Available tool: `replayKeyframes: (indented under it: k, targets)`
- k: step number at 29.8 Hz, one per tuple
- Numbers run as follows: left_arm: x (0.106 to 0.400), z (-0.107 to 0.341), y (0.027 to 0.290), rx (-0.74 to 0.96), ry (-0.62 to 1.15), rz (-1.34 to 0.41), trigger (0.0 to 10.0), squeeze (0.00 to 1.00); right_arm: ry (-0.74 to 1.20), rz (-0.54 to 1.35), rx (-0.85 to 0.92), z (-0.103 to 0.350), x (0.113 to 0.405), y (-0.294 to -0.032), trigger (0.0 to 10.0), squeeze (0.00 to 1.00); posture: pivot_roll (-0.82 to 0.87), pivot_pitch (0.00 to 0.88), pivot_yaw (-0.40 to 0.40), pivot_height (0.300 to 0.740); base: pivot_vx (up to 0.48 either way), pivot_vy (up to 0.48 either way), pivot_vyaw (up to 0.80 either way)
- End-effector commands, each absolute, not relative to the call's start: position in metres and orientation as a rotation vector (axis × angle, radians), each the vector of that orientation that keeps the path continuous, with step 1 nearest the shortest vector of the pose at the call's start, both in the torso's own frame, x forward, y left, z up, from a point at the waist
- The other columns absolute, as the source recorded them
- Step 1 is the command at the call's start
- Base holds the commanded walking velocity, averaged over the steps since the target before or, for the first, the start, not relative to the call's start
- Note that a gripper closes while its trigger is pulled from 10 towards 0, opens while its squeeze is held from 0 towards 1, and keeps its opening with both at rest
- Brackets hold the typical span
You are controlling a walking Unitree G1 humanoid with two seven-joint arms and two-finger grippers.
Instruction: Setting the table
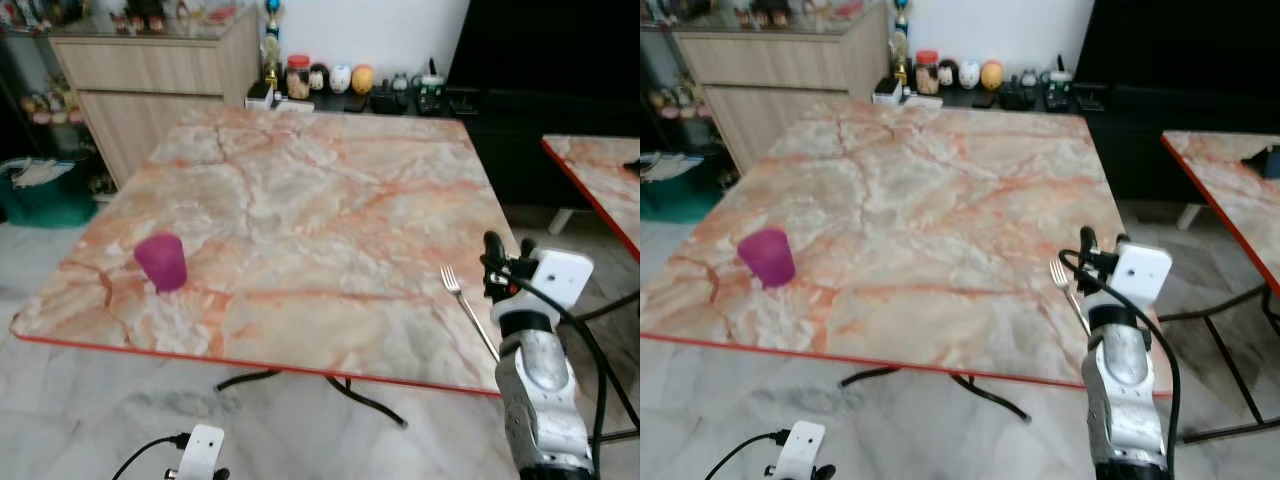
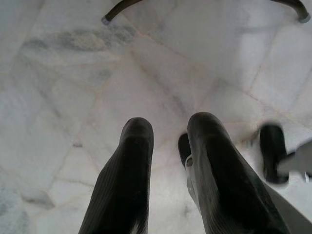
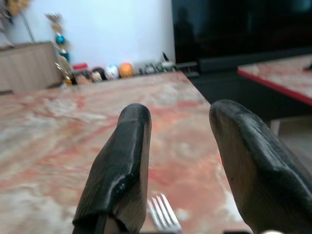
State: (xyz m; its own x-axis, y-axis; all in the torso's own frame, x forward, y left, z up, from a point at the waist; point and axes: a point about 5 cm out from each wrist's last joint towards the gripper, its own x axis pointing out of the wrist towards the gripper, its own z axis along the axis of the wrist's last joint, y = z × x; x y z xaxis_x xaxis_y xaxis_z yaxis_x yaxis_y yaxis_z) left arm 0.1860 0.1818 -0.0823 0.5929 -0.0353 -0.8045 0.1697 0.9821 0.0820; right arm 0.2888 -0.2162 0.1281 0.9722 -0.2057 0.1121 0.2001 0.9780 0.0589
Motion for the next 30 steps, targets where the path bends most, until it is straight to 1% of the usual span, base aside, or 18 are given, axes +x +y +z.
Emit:
replayKeyframes:
  k: [1, 5, 6, 7, 14, 16, 17, 18, 19, 20, 21, 22, 30]
  targets:
    - [0.186, -0.083, 0.176, 0.157, 0.929, -0.14, 10.0, 0.0, -0.08, -0.23, 0.026, 0.123, 0.286, -0.226, 10.0, 0.0, 0.01, 0.0, -0.008, 0.74, 0.0, 0.0, 0.0]
    - [0.186, -0.083, 0.176, 0.161, 0.929, -0.14, 10.0, 0.0, -0.022, -0.242, 0.015, 0.116, 0.283, -0.23, 10.0, 0.0, 0.01, 0.0, -0.008, 0.74, 0.0, 0.0, 0.0]
    - [0.186, -0.083, 0.177, 0.162, 0.931, -0.14, 10.0, 0.0, -0.008, -0.228, 0.02, 0.113, 0.281, -0.229, 10.0, 0.97, 0.01, 0.0, -0.01, 0.74, 0.0, 0.0, 0.0]
    - [0.185, -0.083, 0.177, 0.162, 0.932, -0.141, 10.0, 0.0, 0.008, -0.22, 0.015, 0.111, 0.28, -0.229, 10.0, 1.0, 0.01, 0.0, -0.01, 0.74, 0.0, 0.0, 0.0]
    - [0.185, -0.084, 0.176, 0.166, 0.941, -0.151, 10.0, 0.0, 0.178, -0.204, -0.076, 0.091, 0.27, -0.236, 10.0, 1.0, 0.01, 0.0, -0.01, 0.74, 0.0, 0.0, 0.0]
    - [0.184, -0.084, 0.177, 0.165, 0.942, -0.152, 10.0, 0.0, 0.257, -0.205, -0.087, 0.085, 0.268, -0.244, 10.0, 1.0, 0.01, 0.0, -0.008, 0.74, 0.0, 0.0, 0.0]
    - [0.184, -0.084, 0.177, 0.165, 0.943, -0.152, 10.0, 0.0, 0.277, -0.201, -0.088, 0.084, 0.268, -0.245, 10.0, 0.77, 0.01, 0.0, -0.008, 0.74, 0.0, 0.0, 0.0]
    - [0.184, -0.084, 0.177, 0.165, 0.943, -0.152, 10.0, 0.0, 0.289, -0.197, -0.088, 0.083, 0.268, -0.246, 10.0, 0.77, 0.01, 0.0, -0.008, 0.74, 0.0, 0.0, 0.0]
    - [0.184, -0.084, 0.177, 0.164, 0.944, -0.152, 10.0, 0.0, 0.313, -0.183, -0.096, 0.082, 0.268, -0.248, 10.0, 0.0, 0.0, 0.0, -0.007, 0.74, 0.0, 0.0, 0.0]
    - [0.184, -0.084, 0.177, 0.163, 0.944, -0.152, 10.0, 0.0, 0.33, -0.174, -0.102, 0.081, 0.268, -0.249, 10.0, 0.0, 0.0, 0.0, -0.007, 0.74, 0.0, 0.0, 0.0]
    - [0.181, -0.085, 0.181, 0.163, 0.949, -0.149, 10.0, 0.0, 0.363, -0.116, -0.096, 0.078, 0.268, -0.248, 10.0, 0.0, 0.0, 0.0, -0.005, 0.74, 0.0, 0.0, 0.0]
    - [0.175, -0.086, 0.19, 0.163, 0.957, -0.139, 10.0, 0.0, 0.374, -0.069, -0.108, 0.078, 0.269, -0.246, 10.0, 0.0, 0.0, 0.0, -0.005, 0.74, 0.0, 0.0, 0.0]
    - [0.171, -0.085, 0.204, 0.16, 0.957, -0.123, 10.0, 0.0, 0.41, -0.019, -0.02, 0.073, 0.275, -0.24, 10.0, 0.0, 0.0, 0.0, -0.002, 0.74, 0.0, 0.0, 0.0]
